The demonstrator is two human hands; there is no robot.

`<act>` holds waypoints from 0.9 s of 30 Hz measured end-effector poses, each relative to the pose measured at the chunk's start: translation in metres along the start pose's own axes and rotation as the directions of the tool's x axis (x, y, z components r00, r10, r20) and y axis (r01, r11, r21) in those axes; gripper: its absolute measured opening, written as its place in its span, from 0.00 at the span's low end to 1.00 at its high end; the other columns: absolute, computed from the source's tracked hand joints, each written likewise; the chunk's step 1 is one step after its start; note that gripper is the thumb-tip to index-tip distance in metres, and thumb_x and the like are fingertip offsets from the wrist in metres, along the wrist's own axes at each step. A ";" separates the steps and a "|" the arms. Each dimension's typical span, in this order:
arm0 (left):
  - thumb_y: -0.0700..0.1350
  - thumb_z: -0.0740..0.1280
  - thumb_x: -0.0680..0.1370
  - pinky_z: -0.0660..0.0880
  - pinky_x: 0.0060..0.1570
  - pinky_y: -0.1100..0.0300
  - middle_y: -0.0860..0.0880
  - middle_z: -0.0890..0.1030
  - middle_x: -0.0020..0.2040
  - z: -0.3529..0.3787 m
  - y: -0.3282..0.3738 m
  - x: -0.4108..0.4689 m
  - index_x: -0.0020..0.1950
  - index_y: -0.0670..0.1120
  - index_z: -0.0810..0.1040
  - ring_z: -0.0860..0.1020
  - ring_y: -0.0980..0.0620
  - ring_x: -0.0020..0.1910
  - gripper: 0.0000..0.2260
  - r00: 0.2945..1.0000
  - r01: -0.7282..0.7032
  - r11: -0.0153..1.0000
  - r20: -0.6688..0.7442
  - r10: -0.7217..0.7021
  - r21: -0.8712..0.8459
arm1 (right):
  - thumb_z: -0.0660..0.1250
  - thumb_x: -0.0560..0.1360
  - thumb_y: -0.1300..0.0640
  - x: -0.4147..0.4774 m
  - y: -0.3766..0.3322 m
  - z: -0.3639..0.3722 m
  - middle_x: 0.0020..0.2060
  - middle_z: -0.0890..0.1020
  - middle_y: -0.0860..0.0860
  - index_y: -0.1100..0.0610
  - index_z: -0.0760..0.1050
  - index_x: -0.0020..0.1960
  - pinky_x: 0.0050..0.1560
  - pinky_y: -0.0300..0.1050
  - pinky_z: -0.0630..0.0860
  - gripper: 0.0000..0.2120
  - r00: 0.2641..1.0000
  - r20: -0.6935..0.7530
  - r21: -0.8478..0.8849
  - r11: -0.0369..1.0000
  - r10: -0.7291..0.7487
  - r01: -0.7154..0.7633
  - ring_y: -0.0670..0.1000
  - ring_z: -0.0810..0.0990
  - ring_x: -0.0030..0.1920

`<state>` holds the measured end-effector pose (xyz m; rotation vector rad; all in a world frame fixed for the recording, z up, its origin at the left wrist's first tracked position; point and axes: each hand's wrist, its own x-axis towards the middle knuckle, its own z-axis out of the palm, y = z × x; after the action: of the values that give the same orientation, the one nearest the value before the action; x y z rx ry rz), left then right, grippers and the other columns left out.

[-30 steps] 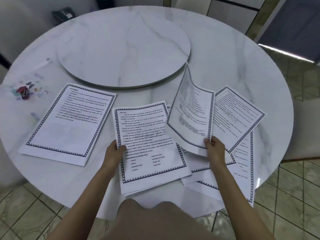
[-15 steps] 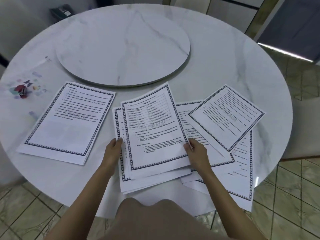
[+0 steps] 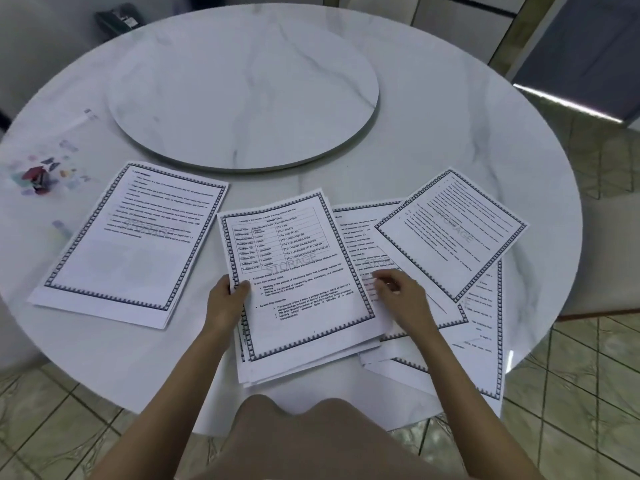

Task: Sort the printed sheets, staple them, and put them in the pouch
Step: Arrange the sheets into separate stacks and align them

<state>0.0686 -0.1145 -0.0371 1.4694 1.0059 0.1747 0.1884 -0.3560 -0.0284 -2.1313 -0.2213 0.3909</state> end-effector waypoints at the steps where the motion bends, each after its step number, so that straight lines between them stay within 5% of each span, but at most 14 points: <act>1: 0.40 0.58 0.80 0.69 0.53 0.56 0.48 0.76 0.54 0.000 0.000 0.000 0.62 0.42 0.73 0.74 0.49 0.53 0.11 1.000 0.000 1.000 -0.002 0.000 0.001 | 0.64 0.77 0.60 0.004 0.005 -0.007 0.48 0.77 0.50 0.57 0.77 0.56 0.42 0.21 0.68 0.09 0.998 -0.056 -0.037 0.999 -0.021 0.019 0.45 0.76 0.45; 10: 0.39 0.59 0.80 0.70 0.54 0.55 0.47 0.77 0.57 -0.002 -0.003 0.003 0.63 0.42 0.72 0.75 0.48 0.53 0.12 1.000 -0.010 0.998 -0.011 0.010 0.056 | 0.65 0.75 0.61 0.029 0.057 -0.056 0.58 0.72 0.65 0.64 0.75 0.60 0.58 0.45 0.64 0.15 0.943 -0.332 -0.350 0.930 -0.013 -0.111 0.64 0.68 0.61; 27: 0.41 0.58 0.80 0.70 0.55 0.53 0.48 0.76 0.55 -0.022 0.000 0.007 0.63 0.41 0.72 0.74 0.47 0.54 0.12 0.994 -0.101 0.979 -0.018 0.105 0.177 | 0.63 0.73 0.71 0.024 0.084 -0.079 0.60 0.72 0.64 0.67 0.76 0.57 0.62 0.53 0.66 0.13 0.956 -0.258 -0.471 0.882 -0.141 0.003 0.63 0.69 0.62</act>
<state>0.0588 -0.0938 -0.0353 1.6855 0.9874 0.1847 0.2404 -0.4565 -0.0615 -2.6128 -0.2456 -0.0307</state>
